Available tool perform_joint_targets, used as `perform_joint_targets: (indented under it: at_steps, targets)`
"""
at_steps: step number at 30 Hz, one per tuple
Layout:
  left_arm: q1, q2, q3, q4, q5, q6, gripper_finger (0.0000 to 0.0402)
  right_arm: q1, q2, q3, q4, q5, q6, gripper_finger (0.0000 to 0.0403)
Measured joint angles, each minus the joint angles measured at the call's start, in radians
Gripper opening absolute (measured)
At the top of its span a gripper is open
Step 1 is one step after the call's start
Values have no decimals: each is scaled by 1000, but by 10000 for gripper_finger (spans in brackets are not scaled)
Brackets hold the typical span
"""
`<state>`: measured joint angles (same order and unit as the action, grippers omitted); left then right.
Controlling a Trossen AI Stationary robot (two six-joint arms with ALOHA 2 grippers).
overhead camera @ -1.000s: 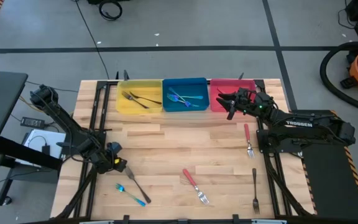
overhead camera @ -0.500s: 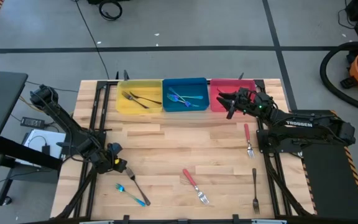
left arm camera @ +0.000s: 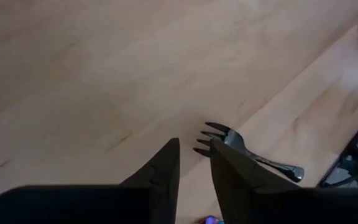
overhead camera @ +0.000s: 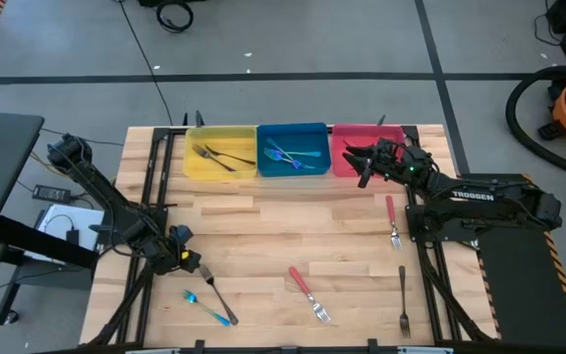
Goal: Sort silverware by color (type)
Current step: Put the left black fork into the yellow bin
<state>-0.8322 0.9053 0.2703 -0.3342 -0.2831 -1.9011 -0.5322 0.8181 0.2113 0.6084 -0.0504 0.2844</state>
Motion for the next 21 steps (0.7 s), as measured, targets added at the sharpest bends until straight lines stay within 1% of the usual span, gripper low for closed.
perform_joint_targets:
  at_steps: [4,9,12,16,21]
  targets:
    - [19,60,0,39,0,3,89,0,0,0,-3,0,0,149]
    - [53,131,0,142,7,82,89,0,0,0,-4,-1,0,149]
    - [69,153,0,180,38,87,89,0,0,0,-5,-1,0,149]
    - [88,192,0,218,108,89,89,0,0,0,-5,-1,0,149]
    - [102,234,3,255,121,133,89,0,0,0,-7,3,0,149]
